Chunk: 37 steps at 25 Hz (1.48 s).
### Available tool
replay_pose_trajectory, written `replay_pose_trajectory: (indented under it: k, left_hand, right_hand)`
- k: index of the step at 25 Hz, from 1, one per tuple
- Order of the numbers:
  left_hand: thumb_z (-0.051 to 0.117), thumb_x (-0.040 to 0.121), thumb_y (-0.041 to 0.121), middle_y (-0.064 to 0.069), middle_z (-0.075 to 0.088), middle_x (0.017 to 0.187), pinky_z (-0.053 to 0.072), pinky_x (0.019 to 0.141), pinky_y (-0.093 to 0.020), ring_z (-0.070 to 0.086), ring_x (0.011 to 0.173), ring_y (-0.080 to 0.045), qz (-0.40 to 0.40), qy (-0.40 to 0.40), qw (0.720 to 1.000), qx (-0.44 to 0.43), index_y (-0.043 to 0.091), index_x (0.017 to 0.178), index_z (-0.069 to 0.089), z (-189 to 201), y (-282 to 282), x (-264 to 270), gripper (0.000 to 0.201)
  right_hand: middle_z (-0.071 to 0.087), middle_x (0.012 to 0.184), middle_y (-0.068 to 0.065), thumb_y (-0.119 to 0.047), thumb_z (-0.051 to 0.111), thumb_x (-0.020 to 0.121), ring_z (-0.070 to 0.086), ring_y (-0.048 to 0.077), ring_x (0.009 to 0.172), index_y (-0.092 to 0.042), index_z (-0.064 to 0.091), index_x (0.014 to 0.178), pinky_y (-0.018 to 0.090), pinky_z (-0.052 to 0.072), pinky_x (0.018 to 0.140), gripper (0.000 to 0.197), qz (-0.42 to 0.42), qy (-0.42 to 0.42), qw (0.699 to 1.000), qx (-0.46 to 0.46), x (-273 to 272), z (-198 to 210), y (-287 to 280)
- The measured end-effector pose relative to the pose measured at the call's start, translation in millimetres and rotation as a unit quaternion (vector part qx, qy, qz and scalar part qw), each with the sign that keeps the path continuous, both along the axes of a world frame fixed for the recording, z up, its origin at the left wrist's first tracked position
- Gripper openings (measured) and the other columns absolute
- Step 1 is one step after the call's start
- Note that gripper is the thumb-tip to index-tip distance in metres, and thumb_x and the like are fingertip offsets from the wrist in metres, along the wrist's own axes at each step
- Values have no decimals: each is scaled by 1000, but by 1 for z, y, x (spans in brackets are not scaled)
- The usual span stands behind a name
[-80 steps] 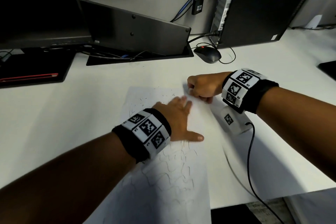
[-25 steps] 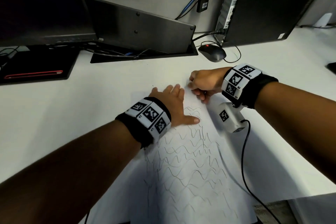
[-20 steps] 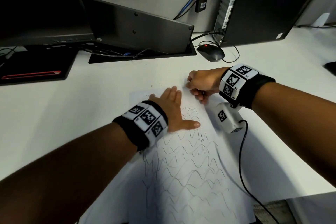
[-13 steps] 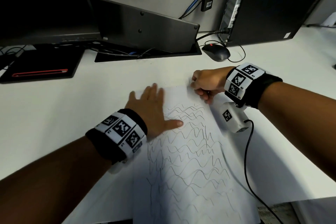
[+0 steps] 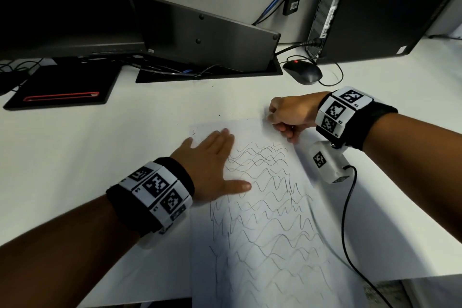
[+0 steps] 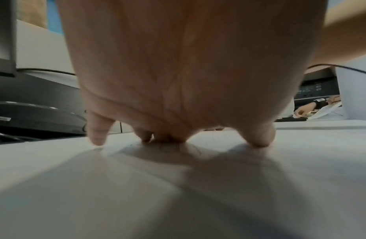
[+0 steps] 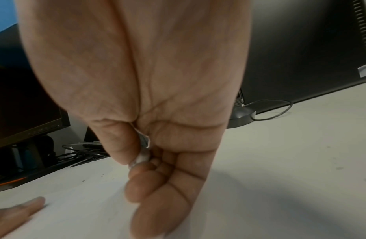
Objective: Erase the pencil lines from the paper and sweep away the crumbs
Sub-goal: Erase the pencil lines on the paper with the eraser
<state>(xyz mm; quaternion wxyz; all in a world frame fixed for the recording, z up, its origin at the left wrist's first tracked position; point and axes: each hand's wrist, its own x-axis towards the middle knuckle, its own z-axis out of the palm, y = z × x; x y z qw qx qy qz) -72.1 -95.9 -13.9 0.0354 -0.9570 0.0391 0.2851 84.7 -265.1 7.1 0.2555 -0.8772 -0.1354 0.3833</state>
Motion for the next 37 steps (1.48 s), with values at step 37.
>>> replay_pose_trajectory:
  k: [37]
  left_hand:
    - [35, 76, 90, 10, -26, 161, 2, 123, -49, -16, 150, -8, -42, -16, 998, -47, 25, 155, -18, 1, 8, 17, 116]
  right_hand:
    - [48, 68, 12, -4, 42, 98, 46, 23, 53, -11, 43, 89, 34, 49, 51, 12, 66, -63, 995, -43, 13, -6, -65]
